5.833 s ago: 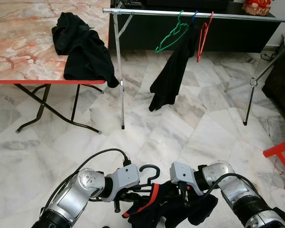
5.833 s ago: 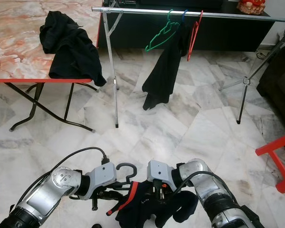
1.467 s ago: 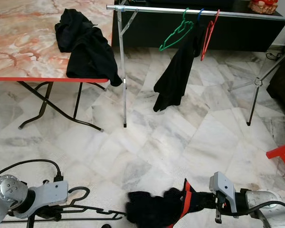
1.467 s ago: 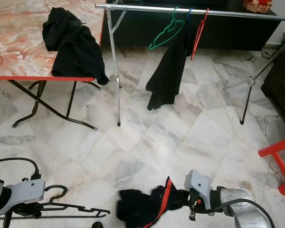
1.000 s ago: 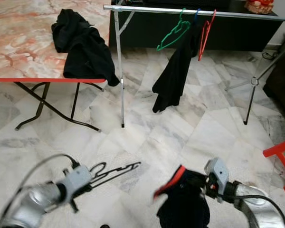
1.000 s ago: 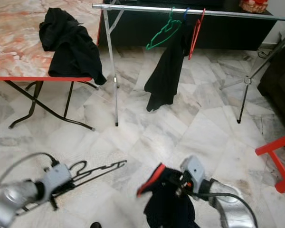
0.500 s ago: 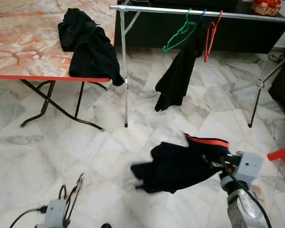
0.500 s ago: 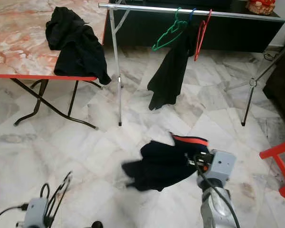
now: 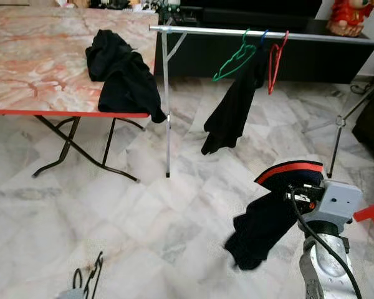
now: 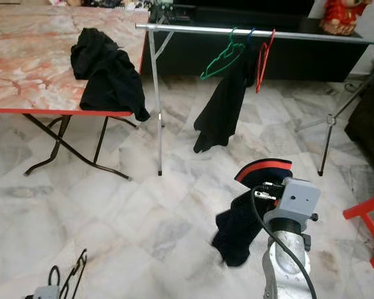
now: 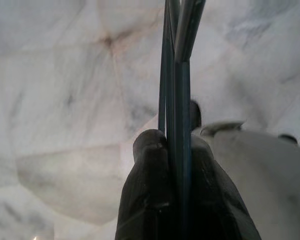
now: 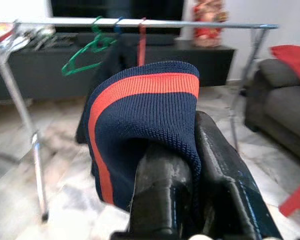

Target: Hang hanger

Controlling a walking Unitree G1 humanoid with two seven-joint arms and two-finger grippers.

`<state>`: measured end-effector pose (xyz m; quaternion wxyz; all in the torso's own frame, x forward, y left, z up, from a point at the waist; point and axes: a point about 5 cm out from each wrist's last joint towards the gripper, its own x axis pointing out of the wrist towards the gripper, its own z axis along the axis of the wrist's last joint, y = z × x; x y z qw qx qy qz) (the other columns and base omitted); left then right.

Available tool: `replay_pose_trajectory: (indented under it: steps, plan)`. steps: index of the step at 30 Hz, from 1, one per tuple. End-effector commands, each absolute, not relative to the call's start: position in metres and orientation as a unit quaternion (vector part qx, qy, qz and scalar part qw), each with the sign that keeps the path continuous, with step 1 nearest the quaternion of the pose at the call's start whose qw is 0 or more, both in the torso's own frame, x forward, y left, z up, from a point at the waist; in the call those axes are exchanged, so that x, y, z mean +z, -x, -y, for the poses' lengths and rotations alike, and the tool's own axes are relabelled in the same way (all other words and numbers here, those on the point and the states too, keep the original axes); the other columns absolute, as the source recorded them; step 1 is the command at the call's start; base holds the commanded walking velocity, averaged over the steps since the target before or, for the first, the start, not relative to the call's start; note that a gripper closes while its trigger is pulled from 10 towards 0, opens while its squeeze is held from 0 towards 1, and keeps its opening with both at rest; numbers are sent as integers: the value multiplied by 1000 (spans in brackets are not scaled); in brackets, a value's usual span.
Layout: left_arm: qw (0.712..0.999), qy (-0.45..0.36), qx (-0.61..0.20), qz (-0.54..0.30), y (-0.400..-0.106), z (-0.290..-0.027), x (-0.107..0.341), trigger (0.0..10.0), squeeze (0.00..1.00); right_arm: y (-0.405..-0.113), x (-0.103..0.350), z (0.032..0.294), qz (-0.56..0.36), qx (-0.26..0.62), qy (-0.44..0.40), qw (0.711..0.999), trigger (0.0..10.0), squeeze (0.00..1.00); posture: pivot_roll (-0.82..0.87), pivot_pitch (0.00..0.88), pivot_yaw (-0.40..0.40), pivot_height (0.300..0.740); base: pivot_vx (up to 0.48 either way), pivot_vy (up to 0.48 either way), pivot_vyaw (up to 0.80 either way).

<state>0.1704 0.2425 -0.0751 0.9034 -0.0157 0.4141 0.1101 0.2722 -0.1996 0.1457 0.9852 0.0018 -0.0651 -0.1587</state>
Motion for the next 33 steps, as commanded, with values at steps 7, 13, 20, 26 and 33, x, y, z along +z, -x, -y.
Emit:
replay_pose_trajectory:
  steps: [7,13,20,26,33]
  plan:
    - [886,14,120,-447,-154,-244,-84,10000,0,-266,149,198,61,-191,-15,980,10000,0,-9,81,-55,740,0,79,0]
    - [886,16,117,-447,-154,-243,-84,10000,0,-270,153,196,67,-197,-15,978,10000,0,-5,112,-55,740,0,324,0]
    - [886,14,112,-449,-156,-241,-84,10000,0,-272,152,192,59,-195,-14,979,10000,0,0,134,-58,740,0,338,0]
    - [886,14,110,-449,-157,-240,-84,10000,0,-273,154,190,62,-194,-16,979,10000,0,1,151,-60,740,0,337,0]
    - [886,15,112,-451,-156,-240,-84,10000,0,-275,154,189,58,-190,-13,980,10000,0,7,160,-62,740,0,337,0]
